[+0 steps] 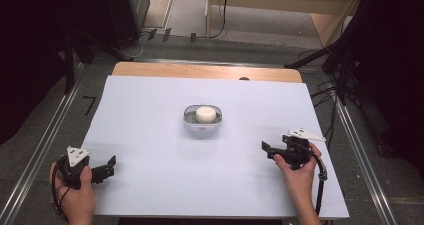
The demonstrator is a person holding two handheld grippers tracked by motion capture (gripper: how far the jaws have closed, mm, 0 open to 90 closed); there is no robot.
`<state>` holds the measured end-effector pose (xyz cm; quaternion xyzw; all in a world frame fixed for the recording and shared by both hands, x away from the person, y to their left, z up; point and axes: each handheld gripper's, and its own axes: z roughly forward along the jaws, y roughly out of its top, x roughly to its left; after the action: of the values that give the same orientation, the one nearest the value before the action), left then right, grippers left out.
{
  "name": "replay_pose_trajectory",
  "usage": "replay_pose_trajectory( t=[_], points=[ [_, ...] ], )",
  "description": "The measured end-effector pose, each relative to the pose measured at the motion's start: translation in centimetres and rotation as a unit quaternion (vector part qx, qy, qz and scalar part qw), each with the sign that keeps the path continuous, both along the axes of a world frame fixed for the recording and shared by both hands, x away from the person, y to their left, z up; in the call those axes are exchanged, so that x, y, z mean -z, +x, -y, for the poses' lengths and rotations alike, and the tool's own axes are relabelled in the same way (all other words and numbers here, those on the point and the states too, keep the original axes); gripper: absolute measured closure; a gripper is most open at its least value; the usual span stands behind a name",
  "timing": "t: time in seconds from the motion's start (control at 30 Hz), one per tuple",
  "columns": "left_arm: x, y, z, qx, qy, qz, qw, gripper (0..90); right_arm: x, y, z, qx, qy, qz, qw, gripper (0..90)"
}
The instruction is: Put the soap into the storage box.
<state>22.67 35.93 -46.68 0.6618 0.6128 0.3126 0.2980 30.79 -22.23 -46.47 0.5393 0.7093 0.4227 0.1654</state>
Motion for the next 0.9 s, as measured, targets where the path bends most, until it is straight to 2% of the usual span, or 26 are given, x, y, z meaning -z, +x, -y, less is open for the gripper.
replay_pose_trajectory(
  t=[0.37, 0.57, 0.73, 0.9],
  points=[
    [0.0, 0.0, 0.0, -0.001, 0.002, 0.002, 1.0, 0.0, 0.8, -1.6, 3.1, 0.025, 0.013, 0.001, 0.9996, 13.0],
    [0.0, -0.1, 0.0, -0.002, 0.001, 0.002, 1.0, 0.0, 1.0, -2.5, 4.9, 0.042, 0.006, 0.001, 0.9991, 12.9],
    [0.0, -0.1, 0.0, -0.002, 0.0, 0.003, 1.0, 0.0, 1.3, -3.4, 6.6, 0.048, 0.009, 0.0, 0.9988, 7.6],
    [0.0, -0.1, 0.0, -0.003, -0.001, 0.004, 1.0, 0.0, 1.4, -4.3, 8.1, 0.063, 0.011, 0.001, 0.9979, 7.2]
  ],
)
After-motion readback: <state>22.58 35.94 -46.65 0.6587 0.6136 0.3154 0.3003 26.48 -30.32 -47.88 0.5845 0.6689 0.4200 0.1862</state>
